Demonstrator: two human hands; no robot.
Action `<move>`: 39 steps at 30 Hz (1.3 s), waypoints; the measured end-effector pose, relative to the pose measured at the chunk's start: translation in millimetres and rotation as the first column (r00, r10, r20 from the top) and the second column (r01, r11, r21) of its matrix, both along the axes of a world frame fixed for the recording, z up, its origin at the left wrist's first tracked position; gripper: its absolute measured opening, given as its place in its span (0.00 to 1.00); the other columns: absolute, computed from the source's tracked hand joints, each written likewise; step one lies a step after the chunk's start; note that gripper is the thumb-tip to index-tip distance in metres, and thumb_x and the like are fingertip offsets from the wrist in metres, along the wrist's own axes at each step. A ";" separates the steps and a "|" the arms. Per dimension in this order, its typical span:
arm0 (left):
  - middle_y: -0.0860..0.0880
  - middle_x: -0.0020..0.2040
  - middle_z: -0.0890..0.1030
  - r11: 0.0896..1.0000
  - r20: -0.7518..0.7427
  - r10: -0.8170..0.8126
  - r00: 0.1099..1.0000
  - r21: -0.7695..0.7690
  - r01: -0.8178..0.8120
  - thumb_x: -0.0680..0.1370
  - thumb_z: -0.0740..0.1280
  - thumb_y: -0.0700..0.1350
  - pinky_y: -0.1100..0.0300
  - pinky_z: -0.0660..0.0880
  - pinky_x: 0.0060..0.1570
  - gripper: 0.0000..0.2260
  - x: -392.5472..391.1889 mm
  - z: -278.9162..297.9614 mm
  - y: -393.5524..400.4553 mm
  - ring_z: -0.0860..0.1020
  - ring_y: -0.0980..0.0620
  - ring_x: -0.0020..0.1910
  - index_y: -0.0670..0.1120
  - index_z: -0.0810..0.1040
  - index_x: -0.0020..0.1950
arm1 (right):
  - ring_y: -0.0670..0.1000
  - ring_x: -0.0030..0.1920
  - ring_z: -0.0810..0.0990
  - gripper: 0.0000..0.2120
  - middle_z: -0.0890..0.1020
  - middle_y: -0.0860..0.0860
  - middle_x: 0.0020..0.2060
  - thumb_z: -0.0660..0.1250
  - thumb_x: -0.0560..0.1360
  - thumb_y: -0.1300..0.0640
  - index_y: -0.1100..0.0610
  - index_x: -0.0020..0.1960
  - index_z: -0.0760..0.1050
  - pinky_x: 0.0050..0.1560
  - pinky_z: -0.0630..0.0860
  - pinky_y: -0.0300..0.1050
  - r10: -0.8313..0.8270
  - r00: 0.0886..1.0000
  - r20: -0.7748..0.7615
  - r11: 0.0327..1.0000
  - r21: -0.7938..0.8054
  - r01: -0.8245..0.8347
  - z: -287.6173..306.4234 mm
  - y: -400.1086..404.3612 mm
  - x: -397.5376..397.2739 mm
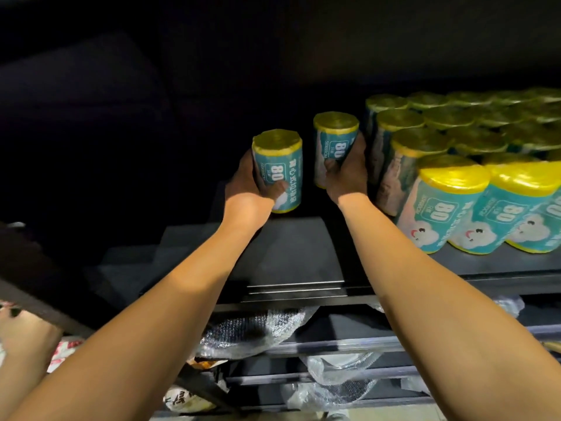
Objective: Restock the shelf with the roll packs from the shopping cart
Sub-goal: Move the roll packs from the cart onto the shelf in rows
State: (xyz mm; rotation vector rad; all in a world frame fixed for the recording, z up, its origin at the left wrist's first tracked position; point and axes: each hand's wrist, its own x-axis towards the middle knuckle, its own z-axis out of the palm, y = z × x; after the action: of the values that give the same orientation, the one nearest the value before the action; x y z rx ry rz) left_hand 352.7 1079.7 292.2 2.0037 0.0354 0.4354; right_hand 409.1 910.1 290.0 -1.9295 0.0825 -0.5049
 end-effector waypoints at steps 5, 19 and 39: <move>0.47 0.65 0.79 0.997 0.034 0.027 0.999 0.068 -0.029 0.74 0.75 0.45 0.65 0.72 0.56 0.31 34.9 3.4 -6.6 0.78 0.50 0.62 0.46 0.67 0.75 | 0.54 0.73 0.67 0.37 0.66 0.58 0.75 0.64 0.79 0.68 0.60 0.81 0.49 0.63 0.59 0.31 0.012 0.999 0.038 1.000 0.001 -0.012 -4.7 -2.0 17.0; 0.43 0.65 0.78 0.983 0.041 0.026 0.999 0.179 -0.033 0.74 0.74 0.51 0.51 0.75 0.60 0.27 121.3 -1.1 -19.2 0.77 0.42 0.63 0.44 0.70 0.69 | 0.56 0.71 0.71 0.29 0.72 0.60 0.71 0.65 0.79 0.63 0.61 0.77 0.59 0.62 0.64 0.37 -0.107 0.994 -0.009 0.993 0.049 0.108 -6.7 2.1 61.1; 0.47 0.62 0.79 0.996 0.031 0.026 0.999 0.090 -0.029 0.60 0.70 0.66 0.48 0.78 0.59 0.40 137.0 -5.1 -19.4 0.80 0.48 0.59 0.50 0.73 0.69 | 0.55 0.76 0.62 0.27 0.63 0.58 0.77 0.59 0.84 0.53 0.60 0.80 0.57 0.69 0.57 0.37 -0.038 0.999 0.016 0.987 0.156 0.035 -7.9 14.9 33.0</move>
State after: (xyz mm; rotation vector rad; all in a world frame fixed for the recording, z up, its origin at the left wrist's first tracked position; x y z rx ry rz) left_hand 489.6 1060.4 287.1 2.0873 0.0250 0.4923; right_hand 442.1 924.9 282.1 -1.7726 0.1409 -0.5254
